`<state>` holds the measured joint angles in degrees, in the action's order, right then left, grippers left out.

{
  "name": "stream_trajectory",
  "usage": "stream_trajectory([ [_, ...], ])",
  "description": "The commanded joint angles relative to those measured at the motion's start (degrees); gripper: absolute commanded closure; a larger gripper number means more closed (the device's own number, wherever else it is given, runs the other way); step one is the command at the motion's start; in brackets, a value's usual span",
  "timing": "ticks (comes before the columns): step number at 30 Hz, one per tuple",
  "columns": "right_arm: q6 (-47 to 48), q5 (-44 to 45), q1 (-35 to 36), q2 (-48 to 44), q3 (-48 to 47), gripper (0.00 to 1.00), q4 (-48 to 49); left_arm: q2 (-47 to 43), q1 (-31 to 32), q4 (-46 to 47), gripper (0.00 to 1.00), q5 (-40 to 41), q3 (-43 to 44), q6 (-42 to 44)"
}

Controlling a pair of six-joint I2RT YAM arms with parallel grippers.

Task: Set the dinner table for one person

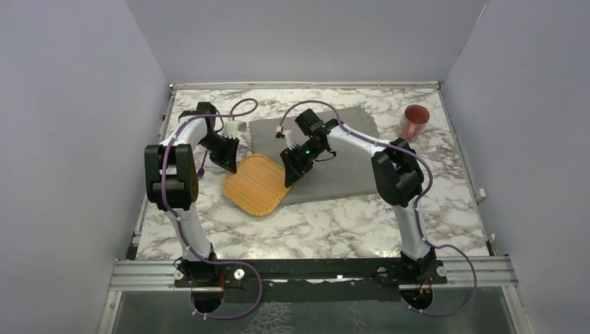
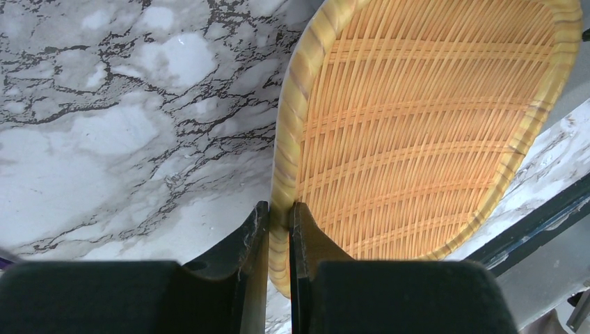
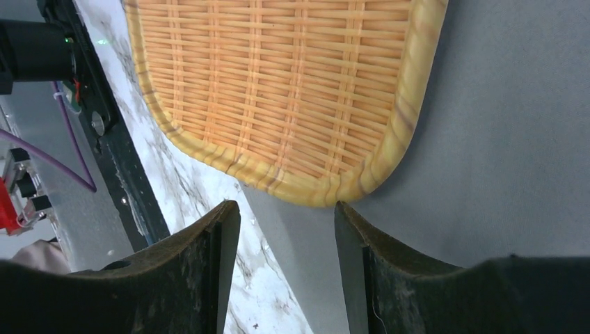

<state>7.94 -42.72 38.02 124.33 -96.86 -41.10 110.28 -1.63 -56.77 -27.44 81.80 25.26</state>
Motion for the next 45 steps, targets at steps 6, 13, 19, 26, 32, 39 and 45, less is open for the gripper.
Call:
stream_trajectory([
  [6, -0.7, -2.4, 0.1, 4.1, -2.8, 0.44, 2.5, -1.5, 0.1, 1.4, 1.00, 0.0, -1.3, -0.6],
  [13, -1.2, -2.7, 0.1, 4.5, -2.1, 0.44, 4.2, -1.1, 0.1, 1.9, 1.00, -0.4, -2.8, -0.6],
  [19, -1.3, -3.0, 0.0, 6.2, -2.7, 0.45, 4.4, 0.1, 0.1, 2.5, 1.00, -0.1, -4.1, -0.5],
  [26, -1.6, -3.1, 0.0, 7.5, -3.2, 0.45, 5.5, 0.9, 0.2, 2.8, 1.00, 0.3, -4.8, -0.4],
  [32, -2.4, -3.3, 0.0, 8.4, -4.2, 0.50, 6.1, 1.2, 0.3, 2.8, 1.00, 0.3, -5.2, -0.4],
  [39, -2.6, -2.5, 0.1, 8.1, -4.8, 0.90, 5.0, 0.3, 0.7, 2.8, 1.00, 0.5, -5.4, -0.4],
  [45, -2.1, -2.1, 0.0, 5.9, -5.0, 1.00, 3.4, -0.9, 1.0, 1.8, 1.00, -0.5, -4.9, -0.2],
])
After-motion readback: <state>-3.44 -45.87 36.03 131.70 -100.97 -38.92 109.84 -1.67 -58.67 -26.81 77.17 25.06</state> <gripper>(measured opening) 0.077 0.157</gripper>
